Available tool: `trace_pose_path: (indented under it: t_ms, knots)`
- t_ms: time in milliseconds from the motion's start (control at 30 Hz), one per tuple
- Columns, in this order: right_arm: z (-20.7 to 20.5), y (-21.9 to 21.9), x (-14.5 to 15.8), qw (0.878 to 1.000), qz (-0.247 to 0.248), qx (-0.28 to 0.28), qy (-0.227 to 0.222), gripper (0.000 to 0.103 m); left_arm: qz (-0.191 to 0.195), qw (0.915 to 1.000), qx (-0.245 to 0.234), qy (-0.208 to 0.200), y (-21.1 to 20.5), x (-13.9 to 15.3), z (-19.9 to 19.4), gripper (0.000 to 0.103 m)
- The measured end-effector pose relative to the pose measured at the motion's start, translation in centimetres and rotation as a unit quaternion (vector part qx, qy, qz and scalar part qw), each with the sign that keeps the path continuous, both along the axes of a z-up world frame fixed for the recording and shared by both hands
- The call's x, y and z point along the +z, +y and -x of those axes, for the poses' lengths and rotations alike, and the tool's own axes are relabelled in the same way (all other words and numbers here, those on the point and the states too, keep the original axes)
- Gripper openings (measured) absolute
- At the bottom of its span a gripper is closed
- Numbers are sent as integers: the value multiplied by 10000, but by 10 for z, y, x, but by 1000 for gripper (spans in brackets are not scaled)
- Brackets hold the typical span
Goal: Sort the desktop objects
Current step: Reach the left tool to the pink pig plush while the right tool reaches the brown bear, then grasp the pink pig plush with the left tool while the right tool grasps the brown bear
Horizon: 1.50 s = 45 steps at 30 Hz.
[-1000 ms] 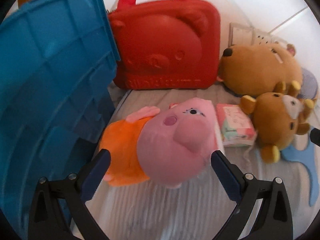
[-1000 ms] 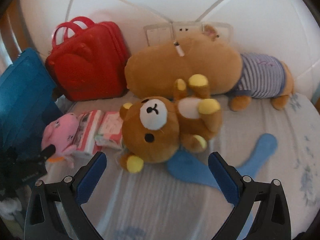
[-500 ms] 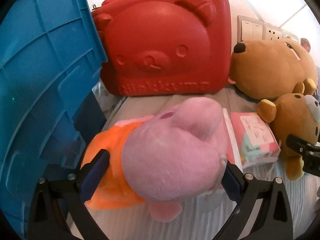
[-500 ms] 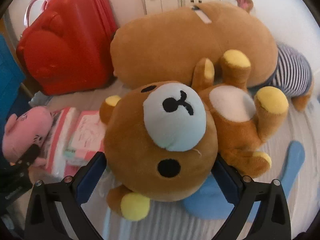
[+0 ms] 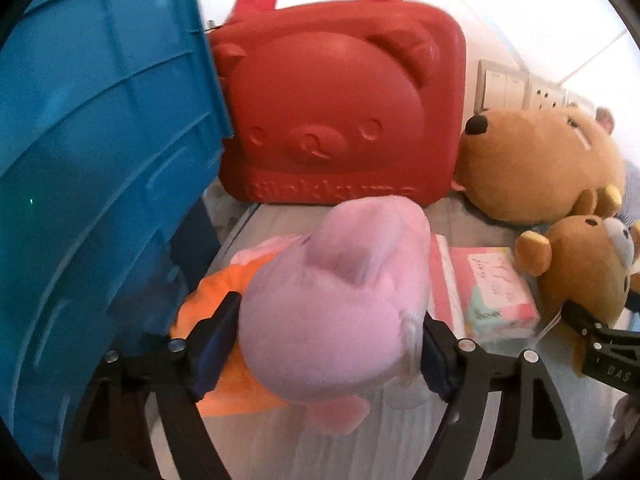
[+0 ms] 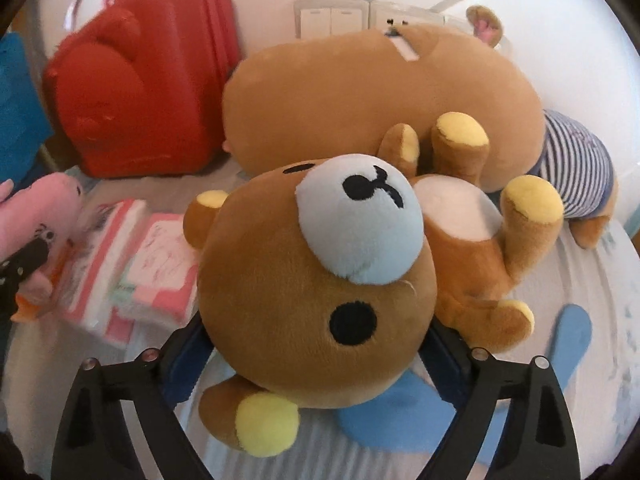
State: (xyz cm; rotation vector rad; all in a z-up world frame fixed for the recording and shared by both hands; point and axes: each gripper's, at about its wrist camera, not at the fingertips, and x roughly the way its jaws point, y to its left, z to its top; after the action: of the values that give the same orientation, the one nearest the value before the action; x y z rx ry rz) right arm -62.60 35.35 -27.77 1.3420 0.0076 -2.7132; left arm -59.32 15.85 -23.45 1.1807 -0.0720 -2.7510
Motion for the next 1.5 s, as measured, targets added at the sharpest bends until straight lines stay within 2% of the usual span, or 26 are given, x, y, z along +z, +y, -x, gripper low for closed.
trace_pose_path:
  t_ms: [100,300,433,567,633,667,767,800,867,900,933,1200,1367,1500]
  knots:
    - [-20,7,15,9998,170,67,19,93,-171,9998,14,24,-2,13,-17,71]
    - [-70,16,45,9991,371,211,-49,91,-606,9981,-117,-60,-6,32,-63,67]
    - [-106,21,63,9983,489,303,-114,91,-734,9971,-190,-96,-4,42,-99,67]
    - [-137,23,85,9982,532,289,11,91,-744,9968,-280,6,0,63,-133,63]
    - [-149,16,99,9979,561,319,111,91,-763,9964,-363,85,3,76,-148,49]
    - [-154,14,106,9977,569,341,166,91,-777,9961,-405,122,4,82,-155,46]
    - [-177,11,129,9969,585,405,321,91,-782,9955,-508,157,3,96,-174,46]
    - [-183,10,133,9968,597,410,336,91,-791,9953,-537,137,1,97,-180,47]
    - [-197,10,138,9967,630,394,316,91,-763,9952,-605,67,1,92,-188,70]
    - [-203,11,138,9969,625,376,298,91,-734,9952,-643,22,3,88,-190,88]
    - [-207,13,135,9970,619,356,284,91,-705,9952,-681,-23,4,83,-193,91]
    - [-232,33,99,9983,566,85,81,91,-573,9925,-996,-430,27,45,-199,91]
    - [-233,61,91,9987,446,-216,94,91,-541,9893,-1238,-545,52,33,-189,91]
    - [-228,84,90,9984,375,-391,158,91,-763,9913,-827,-681,62,26,-178,91]
